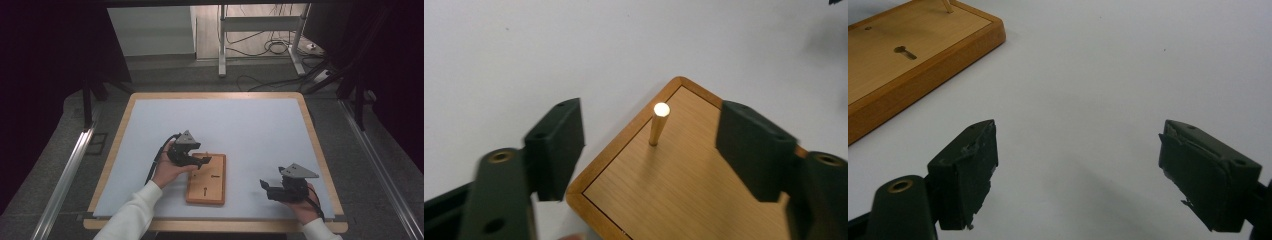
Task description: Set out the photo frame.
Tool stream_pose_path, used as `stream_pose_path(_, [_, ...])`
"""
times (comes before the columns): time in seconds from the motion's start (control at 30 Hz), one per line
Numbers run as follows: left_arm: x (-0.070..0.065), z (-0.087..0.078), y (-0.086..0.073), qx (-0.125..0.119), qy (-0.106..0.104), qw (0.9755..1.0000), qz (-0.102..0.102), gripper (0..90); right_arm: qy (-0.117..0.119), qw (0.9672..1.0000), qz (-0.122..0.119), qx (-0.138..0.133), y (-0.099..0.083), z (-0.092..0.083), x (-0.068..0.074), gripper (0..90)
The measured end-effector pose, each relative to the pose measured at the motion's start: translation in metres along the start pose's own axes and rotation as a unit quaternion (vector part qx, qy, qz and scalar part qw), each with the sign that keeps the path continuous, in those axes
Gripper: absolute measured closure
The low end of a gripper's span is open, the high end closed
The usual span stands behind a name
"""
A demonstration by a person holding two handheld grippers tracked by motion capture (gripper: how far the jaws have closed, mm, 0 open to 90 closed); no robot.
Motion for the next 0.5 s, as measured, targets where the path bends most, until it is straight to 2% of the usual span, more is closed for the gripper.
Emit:
stream_pose_path(0.03, [0.000,0.002,-0.001,0.003,-0.004,1.0000,0.003,30.9,0.000,1.0000,0.000,0.000,0.000,0.000,0.000,16.4])
stream_pose_path(0.1, [-0.001,0.005,-0.005,0.008,-0.009,0.9999,0.010,39.8,0.000,1.0000,-0.001,0.000,0.000,0.000,0.000,16.5])
stream_pose_path(0.13, [-0.001,0.006,-0.006,0.010,-0.010,0.9998,0.012,39.8,0.000,1.0000,-0.001,0.000,0.000,0.000,0.000,16.5])
stream_pose_path(0.27, [-0.001,0.007,-0.008,0.010,-0.016,0.9996,0.019,50.0,-0.001,1.0000,0.000,0.002,-0.001,0.001,-0.001,16.5])
stream_pose_path(0.5, [-0.003,0.016,-0.006,0.016,-0.018,0.9992,0.031,58.1,0.001,1.0000,-0.002,0.001,0.000,0.001,-0.001,16.5])
Point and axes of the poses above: each handheld gripper's, and its own axes: z roughly forward along the jaws, y roughly out of its top, x roughly to its left, the point moved 9 cm from there along z, roughly forward along the jaws, and after that the axes turned 6 degrees about y, right-handed, at the moved point
